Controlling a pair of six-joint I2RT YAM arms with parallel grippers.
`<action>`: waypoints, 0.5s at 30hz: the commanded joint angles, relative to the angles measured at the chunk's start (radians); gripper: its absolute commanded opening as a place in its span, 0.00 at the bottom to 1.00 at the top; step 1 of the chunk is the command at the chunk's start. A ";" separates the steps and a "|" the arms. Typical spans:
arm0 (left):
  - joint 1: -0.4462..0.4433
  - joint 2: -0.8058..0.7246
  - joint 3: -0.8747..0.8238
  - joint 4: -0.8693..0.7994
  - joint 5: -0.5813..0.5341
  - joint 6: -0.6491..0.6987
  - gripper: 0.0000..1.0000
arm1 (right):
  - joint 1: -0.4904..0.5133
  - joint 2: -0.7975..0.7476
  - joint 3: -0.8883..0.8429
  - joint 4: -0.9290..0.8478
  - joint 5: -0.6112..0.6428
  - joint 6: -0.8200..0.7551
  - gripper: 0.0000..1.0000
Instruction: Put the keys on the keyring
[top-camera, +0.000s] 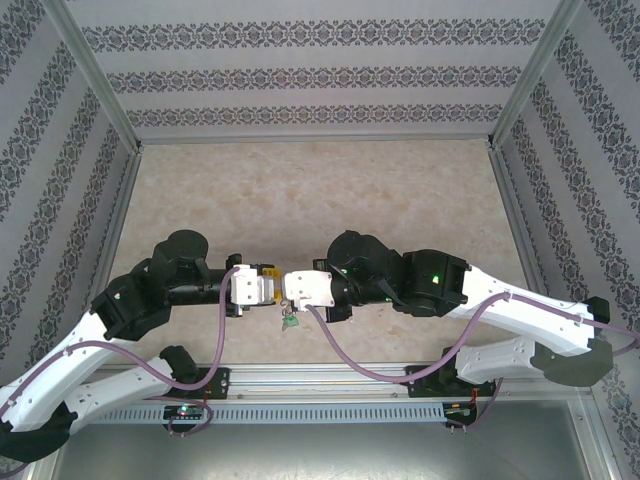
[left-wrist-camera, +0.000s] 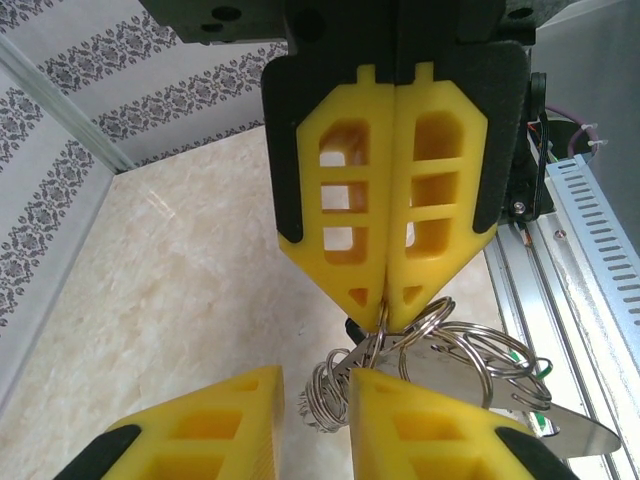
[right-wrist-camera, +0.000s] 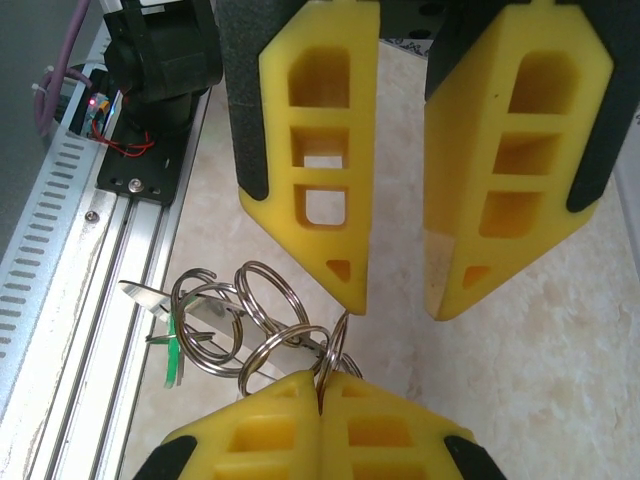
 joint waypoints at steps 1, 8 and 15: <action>0.007 -0.007 0.030 -0.025 0.022 0.012 0.25 | -0.015 0.001 0.030 0.014 -0.003 0.022 0.00; 0.007 -0.013 0.031 -0.037 0.023 0.007 0.26 | -0.019 -0.002 0.027 0.014 -0.002 0.022 0.00; 0.007 -0.006 0.029 -0.029 0.033 0.002 0.26 | -0.019 0.005 0.034 0.020 -0.020 0.018 0.00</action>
